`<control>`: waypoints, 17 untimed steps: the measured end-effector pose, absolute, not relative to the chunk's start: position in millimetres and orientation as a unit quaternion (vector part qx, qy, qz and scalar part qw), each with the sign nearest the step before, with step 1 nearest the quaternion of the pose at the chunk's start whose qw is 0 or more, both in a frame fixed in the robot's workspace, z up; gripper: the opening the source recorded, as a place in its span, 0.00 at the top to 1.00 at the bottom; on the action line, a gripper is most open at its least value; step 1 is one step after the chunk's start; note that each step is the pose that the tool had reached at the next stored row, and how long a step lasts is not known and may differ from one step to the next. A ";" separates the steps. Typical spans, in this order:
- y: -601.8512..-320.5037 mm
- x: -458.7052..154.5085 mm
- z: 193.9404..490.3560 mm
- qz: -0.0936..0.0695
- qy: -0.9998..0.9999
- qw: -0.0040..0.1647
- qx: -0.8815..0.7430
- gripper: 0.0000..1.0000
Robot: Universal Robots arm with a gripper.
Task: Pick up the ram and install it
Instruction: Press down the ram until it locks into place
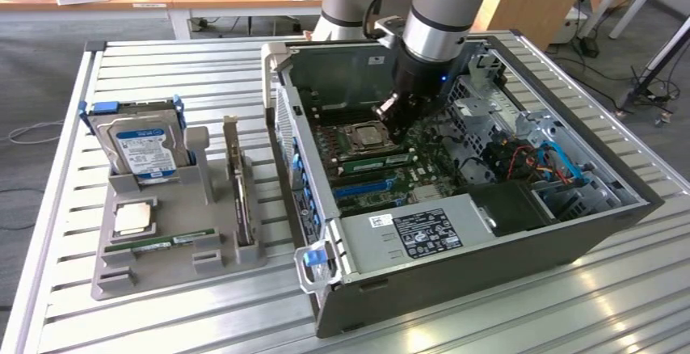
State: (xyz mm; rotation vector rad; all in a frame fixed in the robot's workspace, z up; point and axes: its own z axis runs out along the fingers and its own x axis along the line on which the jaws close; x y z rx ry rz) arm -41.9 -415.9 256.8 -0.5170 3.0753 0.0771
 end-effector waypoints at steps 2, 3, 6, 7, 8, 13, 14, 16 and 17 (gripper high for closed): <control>-415.9 -42.1 256.8 0.024 0.994 0.013 -0.102 0.89; -415.9 -42.2 256.7 0.024 0.996 0.013 -0.083 0.89; -415.9 -42.2 256.7 0.023 0.998 0.014 -0.061 0.89; -415.9 -42.3 256.7 0.023 0.998 0.014 -0.052 0.89; -415.9 -42.3 256.7 0.023 0.999 0.014 -0.045 0.89; -415.9 -42.4 256.6 0.023 1.000 0.015 -0.008 0.89; -415.9 -42.5 256.6 0.023 1.000 0.015 -0.001 0.89; -415.9 -42.6 256.6 0.022 1.000 0.015 0.010 0.89; -415.9 -42.6 256.6 0.022 1.000 0.015 0.012 0.89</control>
